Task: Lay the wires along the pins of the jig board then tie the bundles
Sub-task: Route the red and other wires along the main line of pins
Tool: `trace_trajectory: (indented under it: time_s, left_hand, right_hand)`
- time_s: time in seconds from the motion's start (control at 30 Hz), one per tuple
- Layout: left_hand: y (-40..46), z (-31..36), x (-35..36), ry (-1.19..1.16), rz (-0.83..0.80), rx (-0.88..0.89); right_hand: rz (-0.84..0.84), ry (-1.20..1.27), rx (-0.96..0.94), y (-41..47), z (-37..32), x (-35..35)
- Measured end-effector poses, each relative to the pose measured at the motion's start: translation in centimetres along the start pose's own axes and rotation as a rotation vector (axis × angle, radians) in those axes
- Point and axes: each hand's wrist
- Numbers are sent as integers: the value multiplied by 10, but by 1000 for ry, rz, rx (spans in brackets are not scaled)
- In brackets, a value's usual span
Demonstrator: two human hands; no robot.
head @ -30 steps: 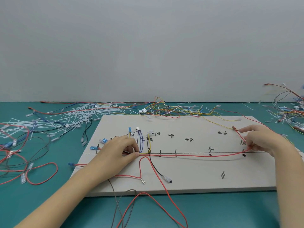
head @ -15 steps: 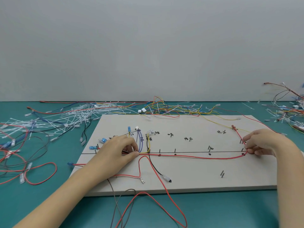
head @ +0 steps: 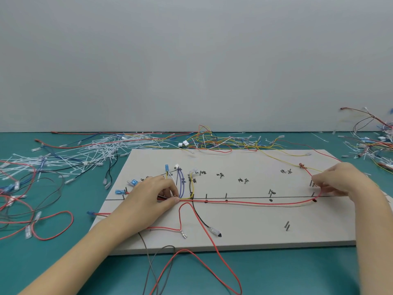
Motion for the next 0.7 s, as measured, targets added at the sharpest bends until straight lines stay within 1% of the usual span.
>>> trace_trajectory:
  time_s: [0.13, 0.27, 0.37, 0.5, 0.7]
  left_hand:
    - [0, 0, 0, -4, -1, -2]
    - [0, -1, 0, -5, -5, -5]
    - [0, -1, 0, -8, -2, -5]
    - [0, -1, 0, -5, -3, -2]
    - [0, -2, 0, -2, 0, -1]
  right_hand:
    - [-22, 9, -74, -1, -1, 3]
    - [-29, -25, -156, -1, 0, 3]
    - [-44, -67, -185, -4, -2, 4]
    - [-87, -106, -153, -7, -7, 6]
    - [-56, -42, -80, -3, -2, 6]
Point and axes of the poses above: each hand's wrist, its own y-axis towards the middle knuckle, its own x-axis out of the palm, z = x × y, and after that the axes turned 13 degrees about -y, right-handed
